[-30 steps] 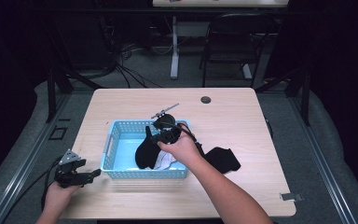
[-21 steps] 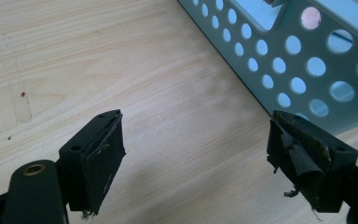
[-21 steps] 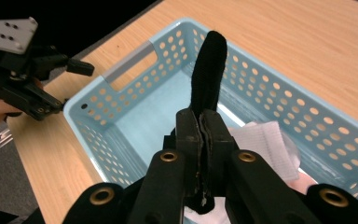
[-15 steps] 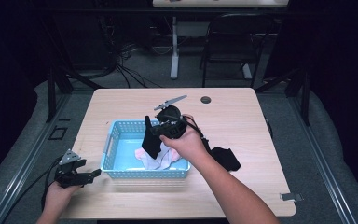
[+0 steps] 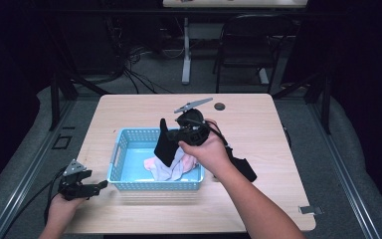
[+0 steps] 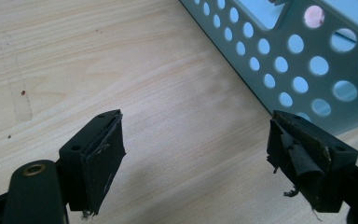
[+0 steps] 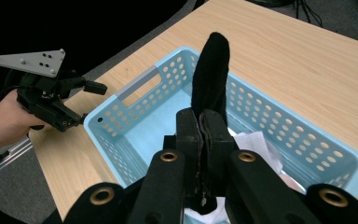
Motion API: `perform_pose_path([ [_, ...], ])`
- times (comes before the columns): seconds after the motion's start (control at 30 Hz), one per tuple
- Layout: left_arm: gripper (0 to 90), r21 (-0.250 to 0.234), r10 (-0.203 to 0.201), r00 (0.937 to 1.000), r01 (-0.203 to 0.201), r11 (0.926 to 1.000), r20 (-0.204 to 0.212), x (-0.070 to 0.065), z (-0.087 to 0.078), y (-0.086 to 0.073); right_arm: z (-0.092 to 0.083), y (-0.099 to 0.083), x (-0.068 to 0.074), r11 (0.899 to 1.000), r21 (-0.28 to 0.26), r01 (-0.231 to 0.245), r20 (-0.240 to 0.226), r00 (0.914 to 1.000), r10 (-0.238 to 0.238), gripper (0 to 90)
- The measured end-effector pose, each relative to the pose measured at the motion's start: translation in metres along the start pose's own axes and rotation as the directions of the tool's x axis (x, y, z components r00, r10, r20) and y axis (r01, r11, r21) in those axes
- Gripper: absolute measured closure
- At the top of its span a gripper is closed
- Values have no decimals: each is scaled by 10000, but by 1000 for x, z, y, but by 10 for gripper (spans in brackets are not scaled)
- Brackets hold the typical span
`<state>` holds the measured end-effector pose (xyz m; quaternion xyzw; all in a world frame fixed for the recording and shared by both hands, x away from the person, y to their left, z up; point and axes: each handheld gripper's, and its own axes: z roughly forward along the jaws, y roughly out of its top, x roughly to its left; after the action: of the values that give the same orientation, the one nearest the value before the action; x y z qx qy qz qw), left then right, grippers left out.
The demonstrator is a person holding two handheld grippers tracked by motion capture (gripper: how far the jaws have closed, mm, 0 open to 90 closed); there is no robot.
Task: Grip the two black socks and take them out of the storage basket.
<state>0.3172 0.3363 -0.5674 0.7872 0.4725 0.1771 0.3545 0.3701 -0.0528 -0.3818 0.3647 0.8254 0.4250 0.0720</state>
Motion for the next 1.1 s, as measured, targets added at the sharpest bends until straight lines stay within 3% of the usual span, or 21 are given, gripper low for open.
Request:
perform_pose_path([
  [0.47,188,47,52,10000,-52,10000,-7,0,0,0,-50,-19,-22,9986,-422,-303,701,9970,332,870],
  [0.8,188,113,8,10000,-8,9999,-18,-1,0,-1,-90,-41,-44,9922,-984,-770,1324,9871,897,870],
  [1.1,188,134,-4,10000,4,9999,-33,-1,1,-1,-102,-61,-61,9869,-1075,-1207,1681,9761,1377,871],
])
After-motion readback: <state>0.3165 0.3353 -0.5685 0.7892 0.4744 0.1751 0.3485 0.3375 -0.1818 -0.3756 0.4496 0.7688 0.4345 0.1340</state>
